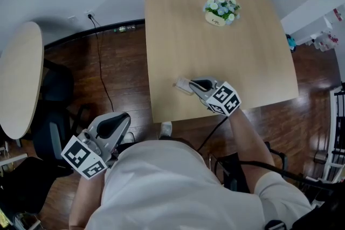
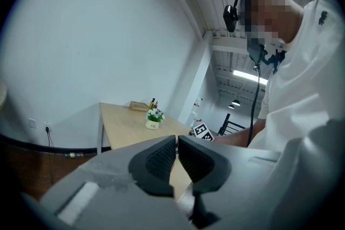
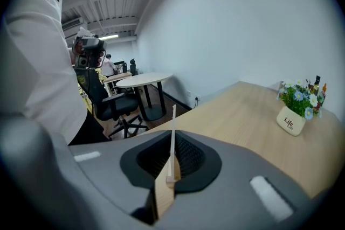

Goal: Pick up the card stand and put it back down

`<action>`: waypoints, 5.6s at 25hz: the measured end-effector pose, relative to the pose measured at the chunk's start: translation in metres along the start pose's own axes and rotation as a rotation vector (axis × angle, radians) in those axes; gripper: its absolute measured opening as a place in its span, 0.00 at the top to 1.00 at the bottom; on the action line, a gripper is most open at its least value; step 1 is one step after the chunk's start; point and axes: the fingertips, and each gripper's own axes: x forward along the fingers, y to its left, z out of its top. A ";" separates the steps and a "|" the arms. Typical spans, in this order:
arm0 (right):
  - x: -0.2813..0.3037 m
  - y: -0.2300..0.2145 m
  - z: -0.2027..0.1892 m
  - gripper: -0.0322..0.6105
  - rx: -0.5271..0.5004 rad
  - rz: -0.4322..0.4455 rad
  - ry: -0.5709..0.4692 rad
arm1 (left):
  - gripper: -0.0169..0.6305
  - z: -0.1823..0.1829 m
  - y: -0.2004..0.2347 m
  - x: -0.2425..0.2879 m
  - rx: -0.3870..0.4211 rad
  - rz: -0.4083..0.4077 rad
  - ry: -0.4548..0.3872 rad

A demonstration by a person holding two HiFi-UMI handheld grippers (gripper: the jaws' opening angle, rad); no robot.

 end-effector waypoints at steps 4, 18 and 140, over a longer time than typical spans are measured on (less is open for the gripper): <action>-0.005 -0.005 0.003 0.92 0.013 -0.028 -0.006 | 0.96 -0.002 0.004 -0.007 -0.005 -0.007 -0.001; -0.038 -0.004 0.040 0.92 0.029 -0.159 -0.042 | 0.96 -0.002 0.018 -0.039 0.003 -0.075 -0.019; -0.114 0.071 0.087 0.92 0.033 -0.317 -0.184 | 0.97 0.012 -0.002 -0.054 0.162 -0.270 -0.016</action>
